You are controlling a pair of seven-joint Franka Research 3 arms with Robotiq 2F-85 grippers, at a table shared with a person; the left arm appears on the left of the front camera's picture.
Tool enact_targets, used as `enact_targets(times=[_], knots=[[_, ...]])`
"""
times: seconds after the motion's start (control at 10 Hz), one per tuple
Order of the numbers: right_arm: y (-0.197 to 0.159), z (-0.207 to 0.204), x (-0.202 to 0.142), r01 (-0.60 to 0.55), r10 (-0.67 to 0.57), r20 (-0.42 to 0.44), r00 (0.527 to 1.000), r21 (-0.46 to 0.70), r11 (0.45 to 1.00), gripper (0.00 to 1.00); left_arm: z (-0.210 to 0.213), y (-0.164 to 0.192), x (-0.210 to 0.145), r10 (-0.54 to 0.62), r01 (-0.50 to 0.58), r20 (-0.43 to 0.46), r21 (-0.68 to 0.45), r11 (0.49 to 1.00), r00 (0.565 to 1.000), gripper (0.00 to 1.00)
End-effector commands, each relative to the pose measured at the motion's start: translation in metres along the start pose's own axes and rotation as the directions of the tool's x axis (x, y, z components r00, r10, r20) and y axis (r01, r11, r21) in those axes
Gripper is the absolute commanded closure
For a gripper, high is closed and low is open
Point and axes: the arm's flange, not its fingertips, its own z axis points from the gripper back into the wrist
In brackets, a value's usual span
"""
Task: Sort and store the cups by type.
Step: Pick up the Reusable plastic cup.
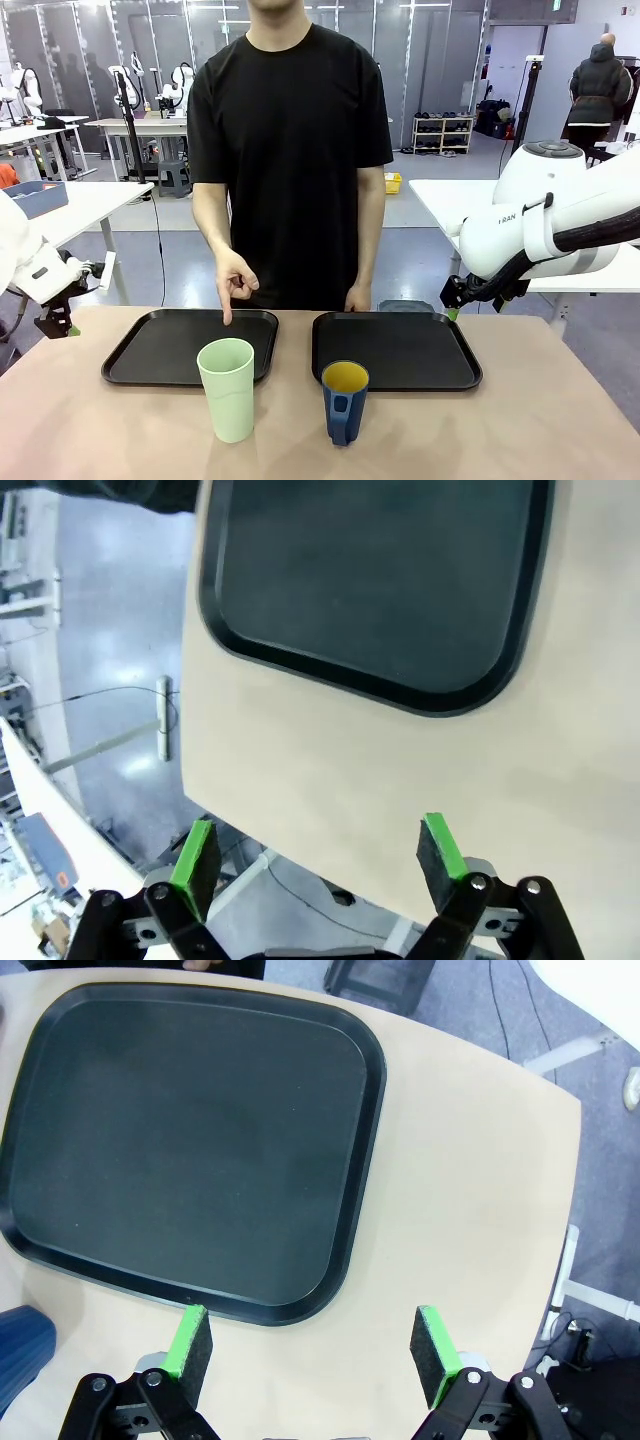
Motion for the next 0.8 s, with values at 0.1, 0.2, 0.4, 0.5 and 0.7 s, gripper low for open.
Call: enact_targets(times=[0.1,0.2,0.4,0.5,0.7], knots=[[0.000,-0.001,-0.001,-0.005,0.005,0.004,1.000,-0.003,1.000,0.00,-0.030,-0.013,0.007,-0.153,0.146,-0.046,-0.134,0.980,0.987,0.00],[0.000,-0.001,-0.001,-0.005,0.005,0.004,1.000,-0.003,1.000,0.00,-0.031,-0.023,0.001,-0.217,0.215,0.014,-0.200,0.956,0.976,0.00],[0.000,-0.001,-0.001,-0.005,0.005,0.004,1.000,-0.003,1.000,0.00,-0.030,-0.039,-0.008,-0.161,0.231,0.252,-0.277,0.933,0.954,0.00],[0.000,-0.001,-0.001,-0.005,0.005,0.004,1.000,-0.003,1.000,0.00,-0.029,-0.047,-0.014,-0.134,0.258,0.331,-0.366,0.894,0.934,0.00],[0.000,-0.001,-0.001,-0.005,0.005,0.004,1.000,-0.003,1.000,0.00,-0.024,-0.062,-0.014,-0.090,0.321,0.430,-0.502,0.803,0.898,0.00]])
